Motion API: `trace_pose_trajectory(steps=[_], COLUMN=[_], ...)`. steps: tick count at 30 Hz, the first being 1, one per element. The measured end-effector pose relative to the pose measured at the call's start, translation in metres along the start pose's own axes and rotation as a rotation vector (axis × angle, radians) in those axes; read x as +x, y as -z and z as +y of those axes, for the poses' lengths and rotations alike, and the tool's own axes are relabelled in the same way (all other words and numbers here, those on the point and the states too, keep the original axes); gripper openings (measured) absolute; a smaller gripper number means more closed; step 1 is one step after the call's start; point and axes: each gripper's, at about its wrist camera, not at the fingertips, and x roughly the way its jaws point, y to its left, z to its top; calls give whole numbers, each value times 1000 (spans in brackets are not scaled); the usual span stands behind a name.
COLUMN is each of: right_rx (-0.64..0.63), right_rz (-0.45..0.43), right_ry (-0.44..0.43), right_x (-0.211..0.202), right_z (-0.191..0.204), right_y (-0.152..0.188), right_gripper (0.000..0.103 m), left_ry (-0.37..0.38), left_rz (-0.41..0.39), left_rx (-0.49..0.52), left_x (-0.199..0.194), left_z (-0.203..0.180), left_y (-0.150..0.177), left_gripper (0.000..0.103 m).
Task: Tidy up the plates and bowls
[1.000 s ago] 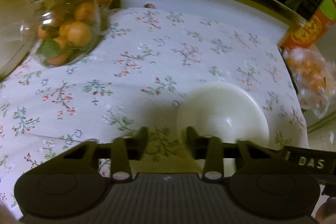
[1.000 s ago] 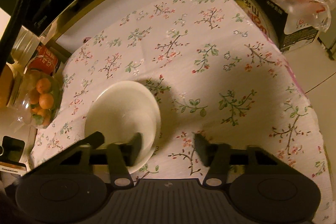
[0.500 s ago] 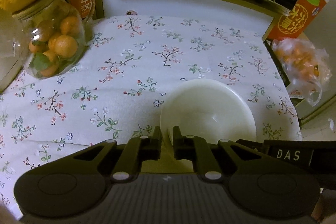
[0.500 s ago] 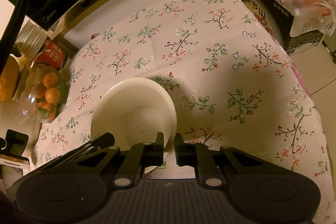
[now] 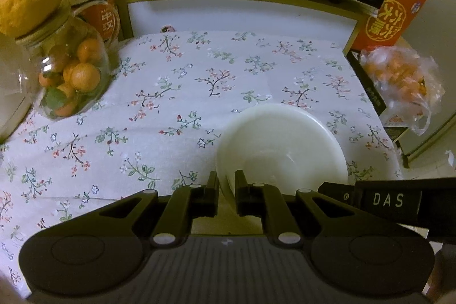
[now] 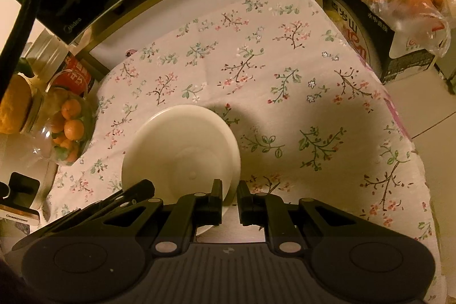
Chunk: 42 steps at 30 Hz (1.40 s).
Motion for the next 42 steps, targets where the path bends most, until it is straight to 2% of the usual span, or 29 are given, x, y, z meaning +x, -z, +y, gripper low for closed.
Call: trace_pose_trajectory(steps=[9,27,42], right_rx=[-9,-37,-129], right_rz=[-5,-24,-86], right_ry=[14,2,28], right_x=[-7,-23,-50], right_z=[-2,-2,9], right_y=[1,3,20], right_gripper=[10,11,11], left_ry=[-4,39,64], left_rz=[3,-22,-49], left_rx=[20,2,-10], left_x=[-4,-25,-46], left_z=[-7,-8,-8], left_y=[5,7,18], left_gripper=[11,11,11])
